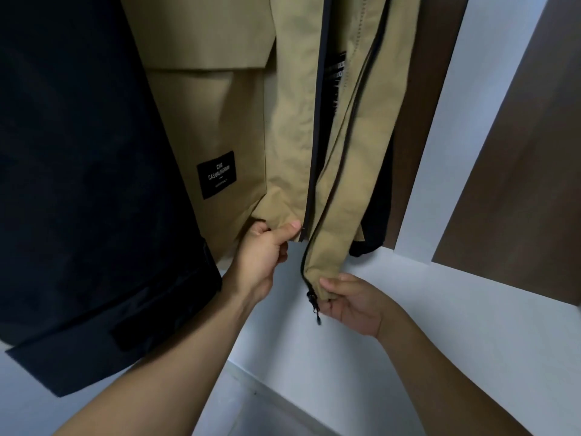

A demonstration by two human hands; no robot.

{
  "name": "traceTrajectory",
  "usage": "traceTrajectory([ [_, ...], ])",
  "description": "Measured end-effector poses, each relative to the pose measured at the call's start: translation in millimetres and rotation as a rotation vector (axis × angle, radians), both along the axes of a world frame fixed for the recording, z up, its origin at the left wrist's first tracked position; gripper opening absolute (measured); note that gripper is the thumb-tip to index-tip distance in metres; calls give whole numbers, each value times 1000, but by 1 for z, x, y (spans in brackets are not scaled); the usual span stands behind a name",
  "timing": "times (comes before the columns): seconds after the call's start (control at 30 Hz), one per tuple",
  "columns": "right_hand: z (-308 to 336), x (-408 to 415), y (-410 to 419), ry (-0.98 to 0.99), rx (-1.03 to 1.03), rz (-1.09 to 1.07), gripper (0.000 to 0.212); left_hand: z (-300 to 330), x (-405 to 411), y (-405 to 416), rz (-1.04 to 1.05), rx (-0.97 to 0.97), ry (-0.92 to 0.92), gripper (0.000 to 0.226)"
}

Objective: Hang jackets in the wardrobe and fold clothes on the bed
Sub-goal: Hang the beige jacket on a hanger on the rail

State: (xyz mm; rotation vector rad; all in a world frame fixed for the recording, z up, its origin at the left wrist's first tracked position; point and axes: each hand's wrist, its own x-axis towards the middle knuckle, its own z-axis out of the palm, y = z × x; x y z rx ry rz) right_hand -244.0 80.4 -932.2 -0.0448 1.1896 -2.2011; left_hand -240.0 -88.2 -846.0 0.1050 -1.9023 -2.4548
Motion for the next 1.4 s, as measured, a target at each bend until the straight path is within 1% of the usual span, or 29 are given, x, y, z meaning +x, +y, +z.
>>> traceTrajectory([
  [0.07, 5, 1, -3, -36, -147, -108, 16, 1, 3, -1, -28, 12, 33, 4],
  [0.1, 9, 1, -5, -41, -214, -146, 14, 1, 4, -1, -25, 15, 44, 8],
  [0.17, 20, 1, -9, -26, -312, -180, 14, 1, 4, 2, 42, 3, 48, 24],
  [0.23, 29, 0, -13, 13, -361, -186, 17, 0, 1, 3, 119, -34, 56, 27],
  [0.3, 35, -1, -18, 67, -368, -197, 14, 0, 0, 3, 157, -90, 89, 22],
  [0.4, 42, -2, -21, 148, -361, -215, 15, 0, 4, 7, 201, -85, 134, 19],
  [0.53, 48, -1, -24, 209, -385, -242, 15, 0, 14, 19, 301, -97, 173, 38],
  [0.57, 50, -1, -25, 215, -393, -252, 15, 0, 14, 21, 318, -97, 179, 36],
  [0.67, 53, 1, -28, 227, -399, -273, 15, 5, 19, 25, 329, -100, 197, 17],
  [0.77, 55, 5, -33, 210, -395, -290, 16, 6, 20, 26, 374, -126, 201, 22],
  [0.87, 58, 8, -38, 190, -385, -290, 19, 8, 21, 27, 418, -139, 179, 39],
  [1.07, 61, 11, -47, 87, -421, -346, 15, 4, 19, 25, 425, -182, 213, 32],
  [1.1, 61, 11, -49, 72, -434, -360, 17, 3, 20, 26, 414, -172, 217, 34],
  [1.2, 61, 12, -52, 57, -448, -381, 23, 0, 18, 27, 412, -143, 241, 23],
  [1.23, 62, 12, -52, 52, -451, -384, 23, 1, 18, 28, 419, -150, 247, 25],
  [1.33, 62, 13, -52, 34, -462, -382, 23, -1, 17, 26, 432, -158, 244, 40],
  [1.4, 62, 13, -52, 25, -462, -381, 25, -2, 16, 23, 440, -175, 249, 44],
])
